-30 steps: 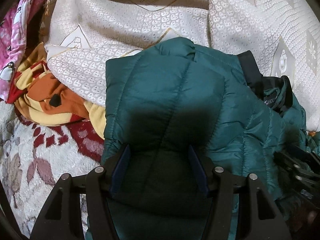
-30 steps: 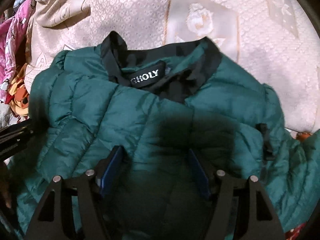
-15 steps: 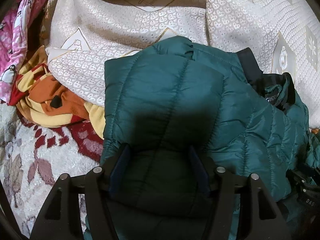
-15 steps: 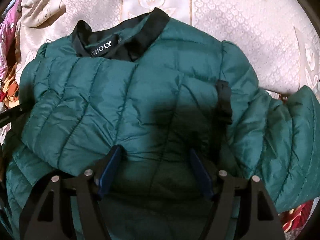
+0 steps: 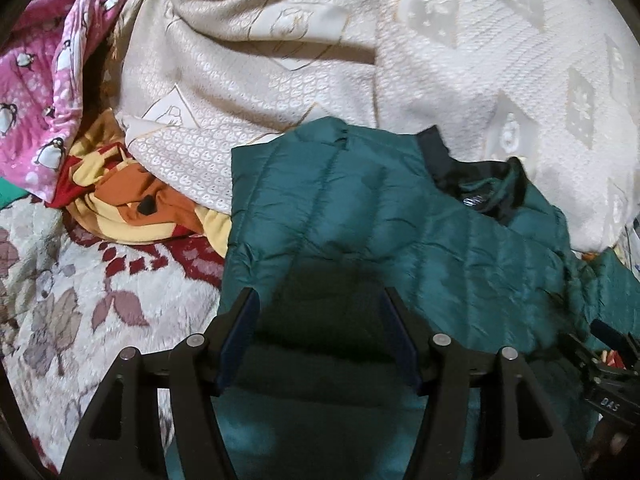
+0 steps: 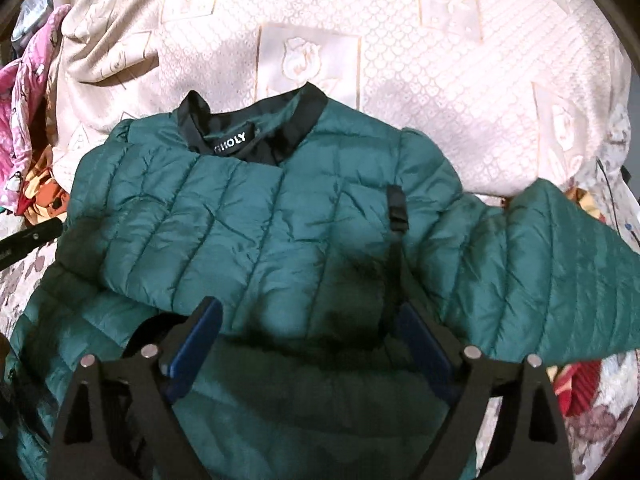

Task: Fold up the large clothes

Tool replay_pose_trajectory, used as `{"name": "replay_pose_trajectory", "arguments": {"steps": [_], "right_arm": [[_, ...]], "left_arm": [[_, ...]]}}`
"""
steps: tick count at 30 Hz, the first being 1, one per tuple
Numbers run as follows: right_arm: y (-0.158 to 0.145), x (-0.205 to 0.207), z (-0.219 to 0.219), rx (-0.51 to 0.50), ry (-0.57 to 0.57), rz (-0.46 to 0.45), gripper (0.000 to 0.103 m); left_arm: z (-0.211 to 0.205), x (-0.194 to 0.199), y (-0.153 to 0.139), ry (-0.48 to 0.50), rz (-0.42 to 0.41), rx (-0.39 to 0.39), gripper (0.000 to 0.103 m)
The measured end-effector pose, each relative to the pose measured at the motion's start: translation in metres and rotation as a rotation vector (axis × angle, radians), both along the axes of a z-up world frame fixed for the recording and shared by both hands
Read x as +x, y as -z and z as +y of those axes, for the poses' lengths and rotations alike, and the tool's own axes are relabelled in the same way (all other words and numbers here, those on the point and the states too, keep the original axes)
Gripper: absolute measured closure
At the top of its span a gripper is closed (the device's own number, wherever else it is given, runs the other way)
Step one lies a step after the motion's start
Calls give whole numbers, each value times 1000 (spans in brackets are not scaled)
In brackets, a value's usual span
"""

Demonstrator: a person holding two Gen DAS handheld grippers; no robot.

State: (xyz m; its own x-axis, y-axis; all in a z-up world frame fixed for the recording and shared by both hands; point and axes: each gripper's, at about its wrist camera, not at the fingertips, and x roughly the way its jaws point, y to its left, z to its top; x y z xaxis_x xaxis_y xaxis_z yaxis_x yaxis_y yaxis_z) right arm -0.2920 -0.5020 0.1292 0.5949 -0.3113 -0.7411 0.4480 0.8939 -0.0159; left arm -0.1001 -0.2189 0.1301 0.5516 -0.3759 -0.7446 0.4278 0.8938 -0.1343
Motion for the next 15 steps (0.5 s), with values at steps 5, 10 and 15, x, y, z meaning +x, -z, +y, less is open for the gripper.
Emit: {"name": "replay_pose_trajectory", "arguments": {"steps": [5,10,15], "right_arm": [[-3,-16,7,9,-1,-8,11],[-9,-36,12,5,10,-12,11],[-14,-54,7,-5,31,-21,11]], "left_arm": [[-2,-25,-10,18,-19,12,63],[-8,-51,-15,36,-20,-1,63],[-23,-73,-21,73,-31,0,63]]}}
